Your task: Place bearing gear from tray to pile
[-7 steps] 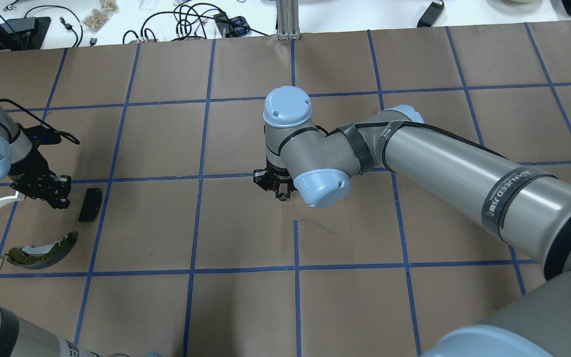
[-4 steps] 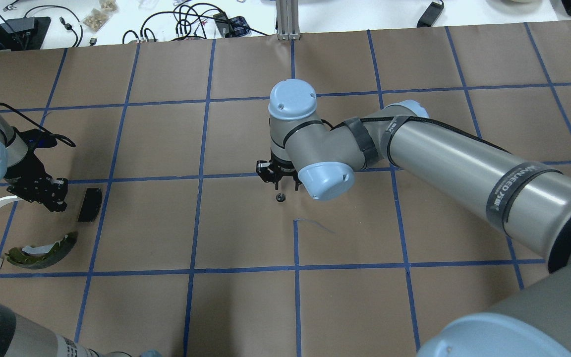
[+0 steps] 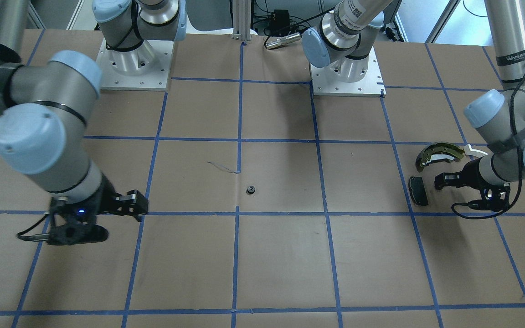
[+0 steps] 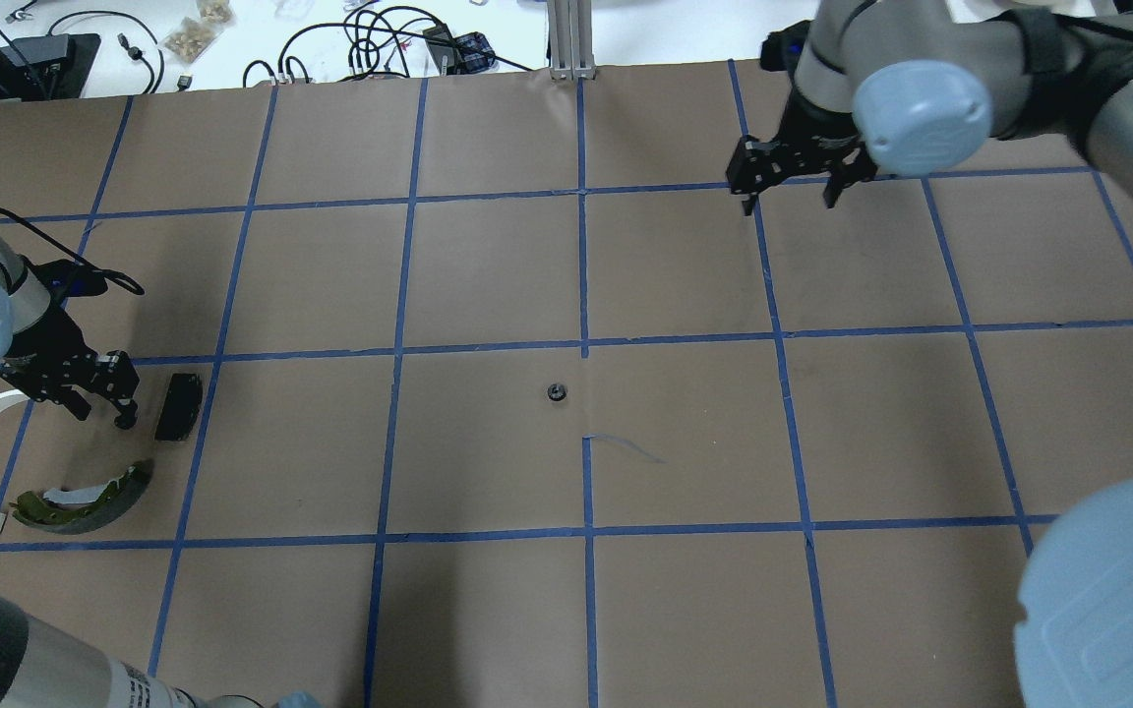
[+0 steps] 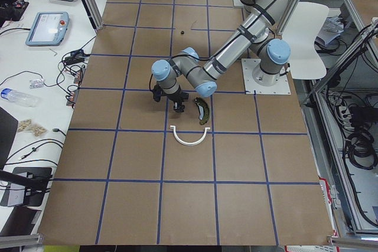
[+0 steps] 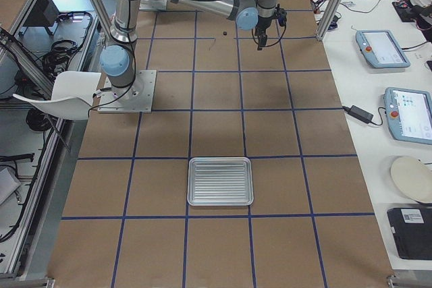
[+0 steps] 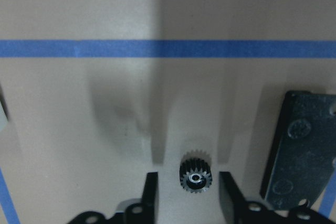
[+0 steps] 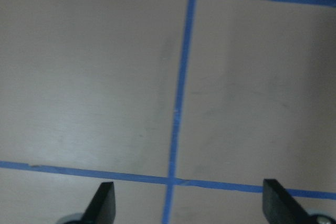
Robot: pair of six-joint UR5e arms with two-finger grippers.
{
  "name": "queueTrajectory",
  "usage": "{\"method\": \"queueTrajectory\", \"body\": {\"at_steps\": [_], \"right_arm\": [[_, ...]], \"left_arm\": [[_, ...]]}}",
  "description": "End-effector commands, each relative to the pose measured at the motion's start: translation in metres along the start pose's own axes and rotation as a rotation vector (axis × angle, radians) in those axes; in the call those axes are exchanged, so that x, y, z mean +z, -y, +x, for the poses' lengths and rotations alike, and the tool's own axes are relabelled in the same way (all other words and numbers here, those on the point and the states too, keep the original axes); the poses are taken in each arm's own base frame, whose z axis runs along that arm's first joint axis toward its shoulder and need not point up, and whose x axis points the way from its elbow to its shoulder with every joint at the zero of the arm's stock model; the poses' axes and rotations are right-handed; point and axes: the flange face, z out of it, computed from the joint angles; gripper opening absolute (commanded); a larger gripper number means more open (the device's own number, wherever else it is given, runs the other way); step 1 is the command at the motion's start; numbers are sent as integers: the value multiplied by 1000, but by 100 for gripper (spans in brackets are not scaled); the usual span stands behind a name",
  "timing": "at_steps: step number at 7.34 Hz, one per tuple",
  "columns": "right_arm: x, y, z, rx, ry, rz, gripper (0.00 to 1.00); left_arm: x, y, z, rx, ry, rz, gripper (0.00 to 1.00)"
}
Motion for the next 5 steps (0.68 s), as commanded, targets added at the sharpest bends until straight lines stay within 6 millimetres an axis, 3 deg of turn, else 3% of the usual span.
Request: {"method": "queueTrajectory", "body": {"at_steps": [1, 3, 4, 5], "right_arm": [[-36, -18, 119, -76, -76, 8, 100], [-43, -32, 162, -21, -105, 1, 100], [-44, -34, 172, -29, -110, 4, 100], [-43, -34, 176, -78, -114, 4, 100]], "left_arm": [[-29, 9, 11, 15, 38, 39, 100], [-83, 20, 74, 72, 107, 106, 100], [-98, 19, 107, 25, 87, 124, 100], [-113, 20, 163, 14, 45, 171, 100]]}}
